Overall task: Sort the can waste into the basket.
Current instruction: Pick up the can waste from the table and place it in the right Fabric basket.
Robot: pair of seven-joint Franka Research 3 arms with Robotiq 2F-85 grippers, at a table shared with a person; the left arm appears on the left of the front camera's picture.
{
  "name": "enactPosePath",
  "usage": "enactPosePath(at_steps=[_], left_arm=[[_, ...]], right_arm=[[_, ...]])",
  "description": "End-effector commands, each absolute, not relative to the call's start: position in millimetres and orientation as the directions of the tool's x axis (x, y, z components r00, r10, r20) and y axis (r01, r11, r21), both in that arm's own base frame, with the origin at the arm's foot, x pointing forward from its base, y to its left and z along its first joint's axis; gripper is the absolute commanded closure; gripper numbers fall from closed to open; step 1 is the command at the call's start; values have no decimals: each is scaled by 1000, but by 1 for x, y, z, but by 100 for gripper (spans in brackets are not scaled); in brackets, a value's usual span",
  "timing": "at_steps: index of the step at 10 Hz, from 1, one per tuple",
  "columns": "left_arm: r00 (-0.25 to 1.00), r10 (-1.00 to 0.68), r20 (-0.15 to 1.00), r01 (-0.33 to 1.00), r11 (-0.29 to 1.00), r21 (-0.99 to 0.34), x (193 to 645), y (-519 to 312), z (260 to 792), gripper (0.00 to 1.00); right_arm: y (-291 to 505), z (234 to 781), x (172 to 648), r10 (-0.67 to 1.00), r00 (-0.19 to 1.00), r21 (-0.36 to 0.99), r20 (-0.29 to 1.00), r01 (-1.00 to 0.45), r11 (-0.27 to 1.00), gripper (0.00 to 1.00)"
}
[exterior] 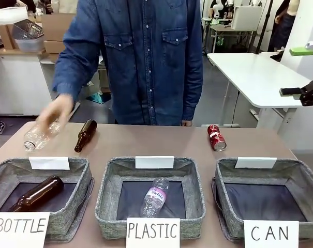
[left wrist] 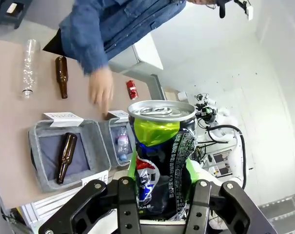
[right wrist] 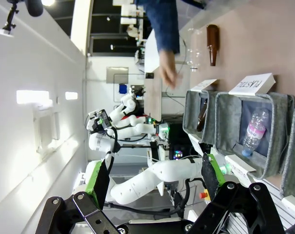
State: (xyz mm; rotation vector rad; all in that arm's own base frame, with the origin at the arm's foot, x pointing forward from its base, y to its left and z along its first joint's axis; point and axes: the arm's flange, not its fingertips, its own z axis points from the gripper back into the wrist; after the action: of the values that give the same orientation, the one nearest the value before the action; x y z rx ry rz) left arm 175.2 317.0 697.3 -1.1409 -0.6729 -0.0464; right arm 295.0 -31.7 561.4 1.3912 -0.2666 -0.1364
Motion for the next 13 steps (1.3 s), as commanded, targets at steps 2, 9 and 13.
enactPosePath(at_steps=[2,9,13], left_arm=[[835,198,513,392,439,-808,195,281,690,62],[682,-677,275,643,376,-667,308,-111,575,62],[438,-749,497,814,96,-573,288,-307,528,62]], right_arm=[[-30,564,298,-252,960,984,123,-85,157,0],[-160,627,243,-481,834,959,271,-190,211,0],[-245,603,206,-475,825,908,307,-105,406,0]])
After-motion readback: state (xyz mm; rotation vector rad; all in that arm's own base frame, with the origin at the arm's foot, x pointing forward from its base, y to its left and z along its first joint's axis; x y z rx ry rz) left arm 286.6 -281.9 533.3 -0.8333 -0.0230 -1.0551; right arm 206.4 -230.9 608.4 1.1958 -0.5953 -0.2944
